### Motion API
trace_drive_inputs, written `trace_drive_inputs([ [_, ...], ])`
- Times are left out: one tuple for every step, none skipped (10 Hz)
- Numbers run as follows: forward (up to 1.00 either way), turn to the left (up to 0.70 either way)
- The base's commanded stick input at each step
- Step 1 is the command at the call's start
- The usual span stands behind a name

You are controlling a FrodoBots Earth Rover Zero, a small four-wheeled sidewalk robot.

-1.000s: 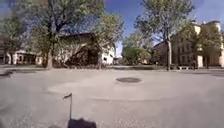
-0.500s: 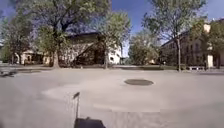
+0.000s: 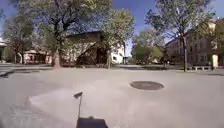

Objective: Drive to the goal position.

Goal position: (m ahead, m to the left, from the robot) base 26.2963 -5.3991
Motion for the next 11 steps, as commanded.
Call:
trace_drive_inputs([
  [1.00, 0.00],
  [1.00, 0.00],
  [1.00, 0.00],
  [1.00, 0.00],
  [1.00, 0.00],
  [1.00, 0.00],
  [1.00, 0.00],
  [1.00, 0.00],
  [1.00, 0.00],
  [1.00, 0.00],
  [1.00, 0.00],
])
